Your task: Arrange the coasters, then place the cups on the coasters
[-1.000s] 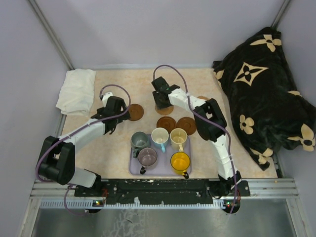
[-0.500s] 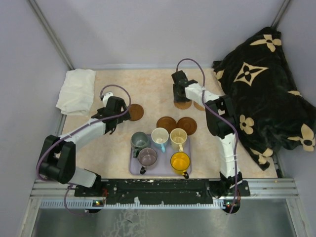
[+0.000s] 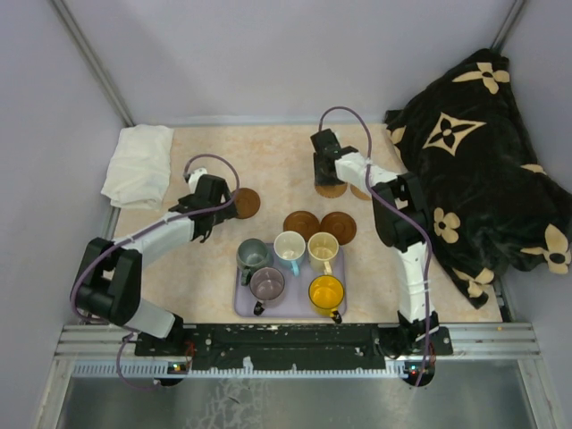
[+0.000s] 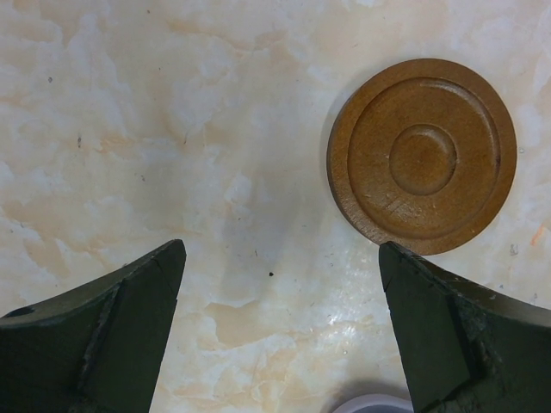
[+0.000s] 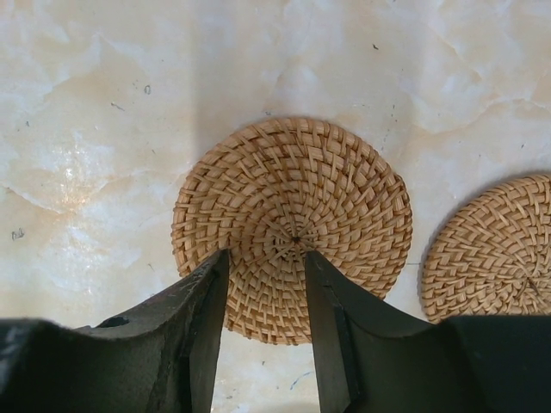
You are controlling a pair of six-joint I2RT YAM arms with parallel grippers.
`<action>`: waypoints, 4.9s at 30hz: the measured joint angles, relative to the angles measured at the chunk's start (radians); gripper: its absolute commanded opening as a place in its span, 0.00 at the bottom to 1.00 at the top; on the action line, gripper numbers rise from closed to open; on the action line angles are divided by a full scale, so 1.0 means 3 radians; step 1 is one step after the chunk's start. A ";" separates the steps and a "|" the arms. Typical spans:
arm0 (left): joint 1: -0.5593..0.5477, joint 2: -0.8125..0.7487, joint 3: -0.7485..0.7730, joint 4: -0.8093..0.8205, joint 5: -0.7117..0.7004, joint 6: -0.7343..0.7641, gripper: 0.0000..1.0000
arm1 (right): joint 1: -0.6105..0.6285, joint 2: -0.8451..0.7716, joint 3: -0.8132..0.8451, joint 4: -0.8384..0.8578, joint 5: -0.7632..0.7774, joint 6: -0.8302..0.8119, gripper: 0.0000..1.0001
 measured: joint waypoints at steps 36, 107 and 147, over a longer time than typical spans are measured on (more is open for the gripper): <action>0.0000 0.0809 0.0449 0.0477 -0.0001 0.0534 0.69 | 0.0408 -0.0797 -0.0179 -0.0294 0.0032 -0.0243 0.31; 0.0810 0.1253 0.1035 -0.0055 0.0356 0.0282 0.25 | 0.0458 0.0610 0.1111 -0.0619 -0.0495 -0.0095 0.14; 0.0825 0.1642 0.1605 -0.0183 0.0687 0.0271 0.39 | 0.0445 -0.0209 0.0226 -0.0165 -0.0257 -0.0324 0.35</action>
